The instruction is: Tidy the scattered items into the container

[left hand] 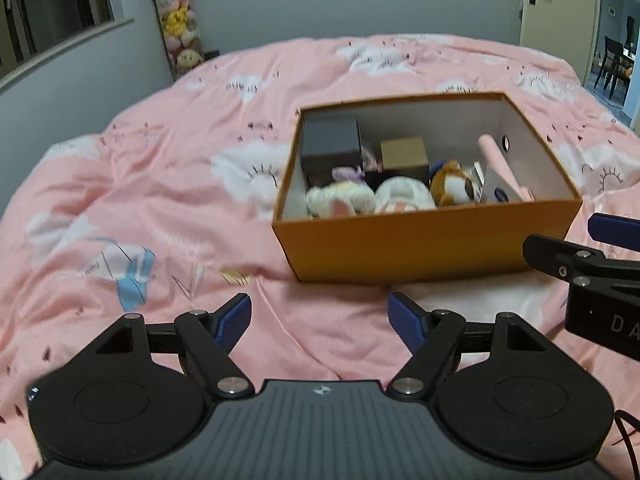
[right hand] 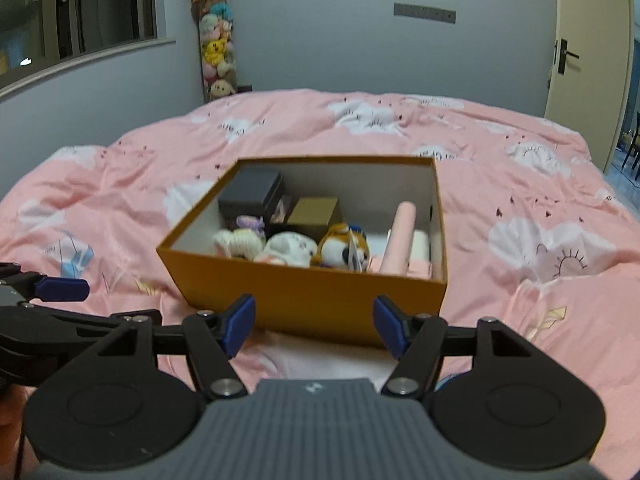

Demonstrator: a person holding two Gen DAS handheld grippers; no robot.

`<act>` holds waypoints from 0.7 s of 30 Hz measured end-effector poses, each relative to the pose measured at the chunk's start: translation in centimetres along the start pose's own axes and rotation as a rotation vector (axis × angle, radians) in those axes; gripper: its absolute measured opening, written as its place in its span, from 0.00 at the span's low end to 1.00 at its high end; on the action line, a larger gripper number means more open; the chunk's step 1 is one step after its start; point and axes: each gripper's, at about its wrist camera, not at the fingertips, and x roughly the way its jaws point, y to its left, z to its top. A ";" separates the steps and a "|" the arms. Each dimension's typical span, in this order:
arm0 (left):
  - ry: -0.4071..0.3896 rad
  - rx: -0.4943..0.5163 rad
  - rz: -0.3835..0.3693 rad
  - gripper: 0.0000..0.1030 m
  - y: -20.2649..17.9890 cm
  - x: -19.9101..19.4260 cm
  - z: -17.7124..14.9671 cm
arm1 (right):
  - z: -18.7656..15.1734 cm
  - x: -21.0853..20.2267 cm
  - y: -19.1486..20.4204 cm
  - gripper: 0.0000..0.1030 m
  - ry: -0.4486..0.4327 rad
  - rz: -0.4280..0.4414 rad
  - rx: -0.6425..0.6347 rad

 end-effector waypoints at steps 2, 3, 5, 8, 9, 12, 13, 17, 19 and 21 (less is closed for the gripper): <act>0.011 -0.001 -0.007 0.86 -0.2 0.4 -0.1 | -0.3 0.4 0.0 0.66 0.014 0.002 -0.004; 0.013 0.002 -0.008 0.86 -0.3 0.5 -0.1 | -0.3 0.7 0.0 0.66 0.020 0.002 -0.005; 0.008 0.012 -0.008 0.86 -0.5 0.5 0.0 | -0.3 1.0 0.0 0.66 0.025 -0.002 -0.004; -0.001 0.019 -0.010 0.86 -0.8 0.5 0.3 | -0.1 1.1 -0.1 0.66 0.014 -0.005 0.001; -0.004 0.020 -0.011 0.86 -0.9 0.5 0.3 | -0.1 1.2 -0.1 0.66 0.011 -0.007 0.001; -0.016 0.026 -0.006 0.86 -1.0 0.3 0.4 | -0.1 1.2 -0.2 0.66 0.009 -0.007 0.001; -0.017 0.028 -0.006 0.86 -1.0 0.3 0.4 | -0.1 1.2 -0.2 0.66 0.010 -0.007 0.001; -0.023 0.030 -0.012 0.86 -1.1 0.0 0.6 | -0.1 1.0 -0.2 0.66 0.008 -0.008 0.000; -0.028 0.032 -0.012 0.86 -1.2 -0.2 0.7 | 0.0 1.0 -0.1 0.66 0.004 -0.007 -0.002; -0.034 0.035 -0.013 0.86 -1.3 -0.4 0.8 | 0.0 0.9 -0.1 0.66 0.001 -0.005 -0.006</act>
